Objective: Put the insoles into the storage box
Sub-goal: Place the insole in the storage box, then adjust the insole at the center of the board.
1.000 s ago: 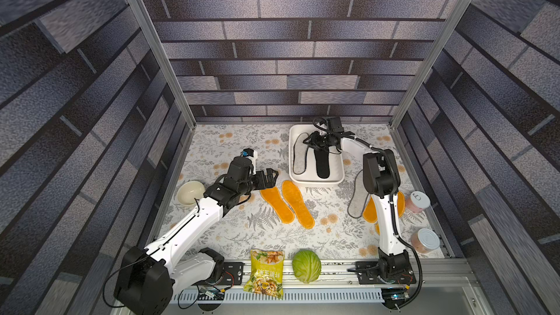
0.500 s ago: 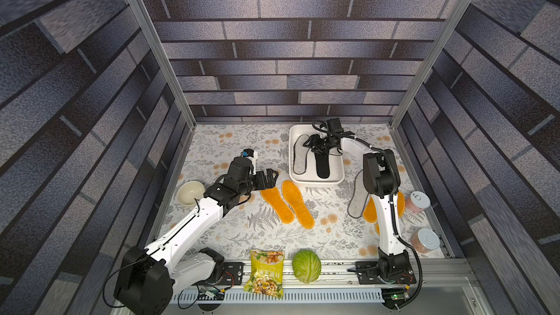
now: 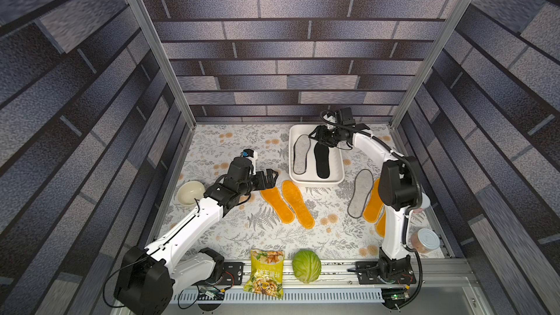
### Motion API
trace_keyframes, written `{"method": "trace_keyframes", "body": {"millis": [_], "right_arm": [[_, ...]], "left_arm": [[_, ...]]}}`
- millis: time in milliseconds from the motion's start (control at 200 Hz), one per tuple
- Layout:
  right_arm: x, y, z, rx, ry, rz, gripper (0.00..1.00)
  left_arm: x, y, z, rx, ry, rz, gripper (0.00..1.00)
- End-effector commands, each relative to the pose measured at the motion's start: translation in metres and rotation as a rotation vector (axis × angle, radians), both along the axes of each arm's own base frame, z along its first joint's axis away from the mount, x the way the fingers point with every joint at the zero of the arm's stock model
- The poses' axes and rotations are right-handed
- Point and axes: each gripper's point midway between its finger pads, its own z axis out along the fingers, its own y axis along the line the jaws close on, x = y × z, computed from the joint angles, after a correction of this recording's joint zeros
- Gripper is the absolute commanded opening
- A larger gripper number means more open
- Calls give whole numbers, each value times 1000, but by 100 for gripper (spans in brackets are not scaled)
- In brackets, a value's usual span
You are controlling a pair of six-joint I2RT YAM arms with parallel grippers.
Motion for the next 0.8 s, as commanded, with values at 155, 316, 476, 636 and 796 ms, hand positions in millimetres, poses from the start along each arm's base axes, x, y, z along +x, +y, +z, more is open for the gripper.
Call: {"method": "trace_keyframes", "body": {"millis": [155,316,476,636,796], "right_arm": [[-78,-71,31,-222,-19,-168,72],[-133,-118,12,-357,59,-327,74],[-182,-150,-22,-454,179,-426,75],[-219,-163,-66,-492,298,-458,79],[-234,-164,-97,-486,372,-480,81]], "left_arm": [[8,-4,11,-28,-8,-1,100],[10,-6,12,-23,-9,-6,100],[14,-10,13,-35,-6,-7,100],[18,-20,12,-54,6,-41,100],[19,-26,11,-64,14,-62,100]]}}
